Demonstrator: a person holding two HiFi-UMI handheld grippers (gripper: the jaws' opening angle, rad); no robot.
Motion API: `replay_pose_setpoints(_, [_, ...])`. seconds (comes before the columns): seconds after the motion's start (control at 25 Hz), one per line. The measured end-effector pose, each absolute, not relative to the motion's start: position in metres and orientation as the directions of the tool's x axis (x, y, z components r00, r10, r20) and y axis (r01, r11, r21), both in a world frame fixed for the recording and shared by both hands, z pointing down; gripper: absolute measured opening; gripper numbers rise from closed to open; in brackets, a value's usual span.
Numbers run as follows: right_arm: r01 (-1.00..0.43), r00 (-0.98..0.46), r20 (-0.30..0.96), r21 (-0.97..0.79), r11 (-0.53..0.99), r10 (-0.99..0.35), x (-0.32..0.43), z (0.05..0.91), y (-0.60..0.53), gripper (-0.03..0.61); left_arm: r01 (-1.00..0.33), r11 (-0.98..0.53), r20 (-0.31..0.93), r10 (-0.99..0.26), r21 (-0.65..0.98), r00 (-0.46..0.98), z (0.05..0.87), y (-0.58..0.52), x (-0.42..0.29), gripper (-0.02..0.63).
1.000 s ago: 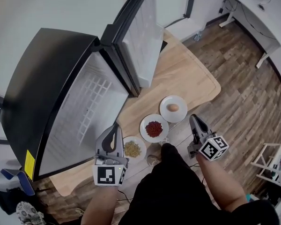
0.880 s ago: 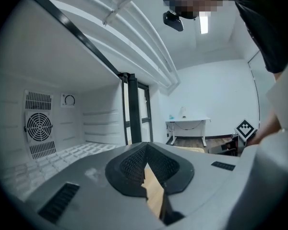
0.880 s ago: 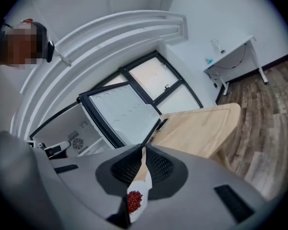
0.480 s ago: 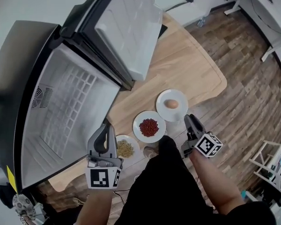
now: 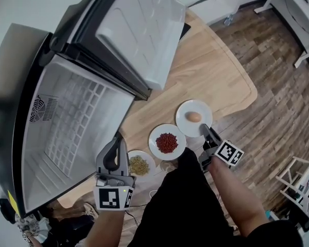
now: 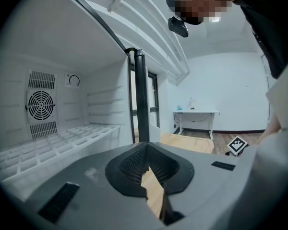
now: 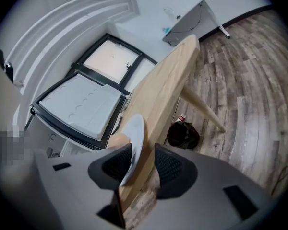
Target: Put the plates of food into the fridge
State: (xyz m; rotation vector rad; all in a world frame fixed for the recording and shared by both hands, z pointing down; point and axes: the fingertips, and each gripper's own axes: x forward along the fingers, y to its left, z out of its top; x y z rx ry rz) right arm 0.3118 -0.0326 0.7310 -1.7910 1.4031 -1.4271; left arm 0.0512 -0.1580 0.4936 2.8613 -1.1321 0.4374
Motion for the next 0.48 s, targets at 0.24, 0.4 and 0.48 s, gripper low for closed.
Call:
replay_pose_setpoints(0.24, [-0.317,-0.023,0.422,-0.863,-0.393,-0.906,0.320,0.725,-0.025,0.058,-0.694,-0.718,0.269,-0.682,-0.063,0.681,0.490,-0.161,0.047,0.005])
replay_pose_setpoints(0.4, [-0.306,-0.002,0.392,-0.876,-0.373,-0.920,0.327,0.707,-0.025,0.032,-0.704,-0.708,0.247,-0.694,-0.061,0.676,0.480,-0.162,0.045,0.005])
replay_pose_setpoints(0.48, [-0.327,-0.015,0.378,-0.877,-0.352,-0.926,0.326,0.696,-0.029,0.032,-0.709,-0.703,0.238,-0.700,-0.061,0.674,0.474,-0.160,0.044,0.005])
